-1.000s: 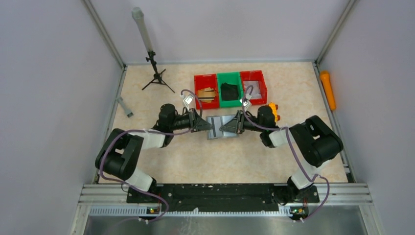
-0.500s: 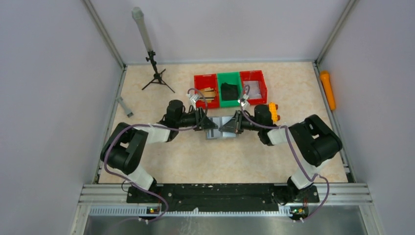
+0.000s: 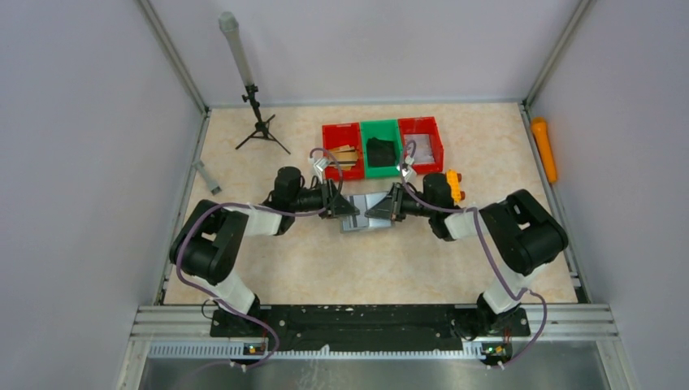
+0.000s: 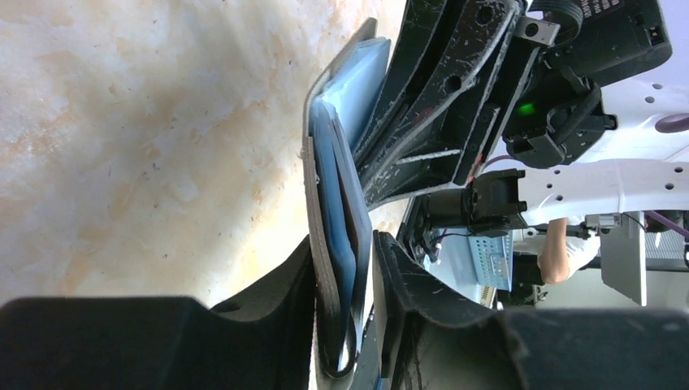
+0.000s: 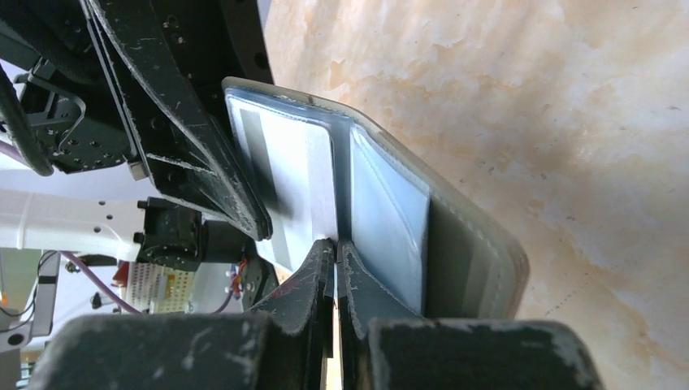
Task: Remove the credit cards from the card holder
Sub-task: Remove the credit card from the card holder, then place the credit card in the storage box.
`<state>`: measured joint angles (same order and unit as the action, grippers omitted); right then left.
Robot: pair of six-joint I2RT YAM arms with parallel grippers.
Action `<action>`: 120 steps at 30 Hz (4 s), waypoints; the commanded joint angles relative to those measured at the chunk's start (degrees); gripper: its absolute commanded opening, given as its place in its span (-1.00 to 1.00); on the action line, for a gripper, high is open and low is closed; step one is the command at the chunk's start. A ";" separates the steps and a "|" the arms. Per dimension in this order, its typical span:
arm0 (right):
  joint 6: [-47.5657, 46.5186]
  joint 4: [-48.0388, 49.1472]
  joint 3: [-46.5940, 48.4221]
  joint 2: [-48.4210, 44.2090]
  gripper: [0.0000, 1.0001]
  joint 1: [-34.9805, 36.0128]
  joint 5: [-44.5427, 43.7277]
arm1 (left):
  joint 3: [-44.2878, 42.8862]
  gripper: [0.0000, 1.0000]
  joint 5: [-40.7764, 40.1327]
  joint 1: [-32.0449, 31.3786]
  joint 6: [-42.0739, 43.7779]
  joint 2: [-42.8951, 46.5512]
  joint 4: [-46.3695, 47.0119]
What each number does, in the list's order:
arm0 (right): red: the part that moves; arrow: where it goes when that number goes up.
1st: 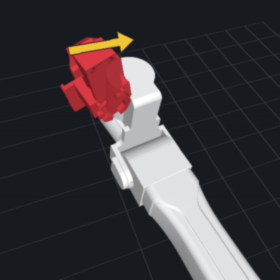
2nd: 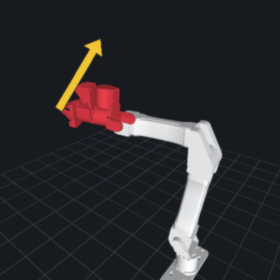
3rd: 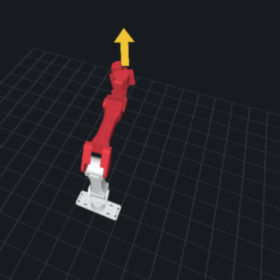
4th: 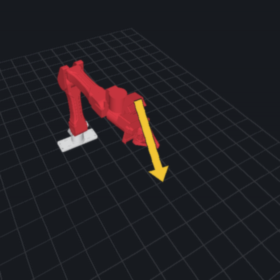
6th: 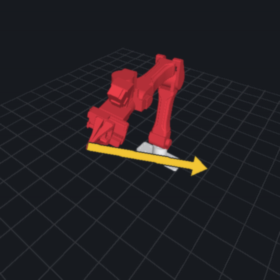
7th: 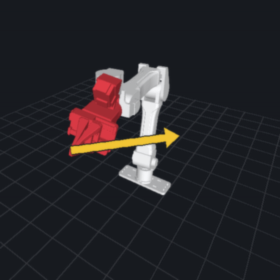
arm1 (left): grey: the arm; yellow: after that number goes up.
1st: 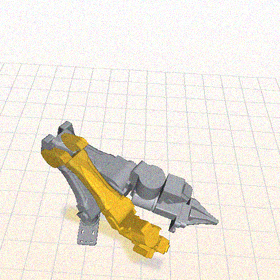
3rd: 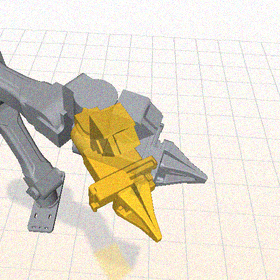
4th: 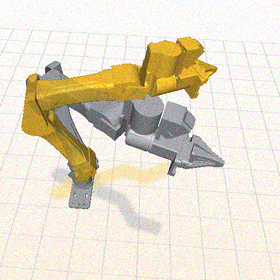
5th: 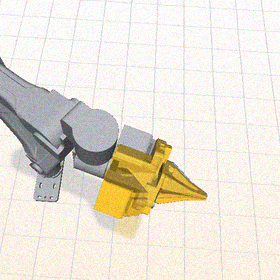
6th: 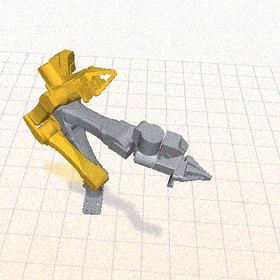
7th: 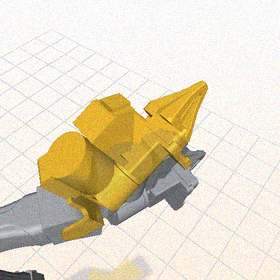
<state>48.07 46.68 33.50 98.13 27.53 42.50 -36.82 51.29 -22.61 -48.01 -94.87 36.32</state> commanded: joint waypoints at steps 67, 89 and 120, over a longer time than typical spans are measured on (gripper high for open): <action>2.23 5.24 -6.02 -5.65 -1.00 -10.38 -5.88 | 0.13 -0.61 -7.96 4.07 8.36 8.63 -12.97; 15.26 -36.68 4.68 -26.24 -1.00 -10.22 -66.09 | -0.78 -0.62 -10.93 3.36 9.81 10.10 -17.45; 47.51 -28.91 30.83 7.72 -1.00 -8.58 -73.37 | -1.38 -0.69 -11.42 3.19 10.48 9.92 -19.09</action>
<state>94.41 15.22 59.68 102.91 18.13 -28.45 -36.21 39.92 -19.25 -38.76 -86.74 16.12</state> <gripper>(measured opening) 0.009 0.205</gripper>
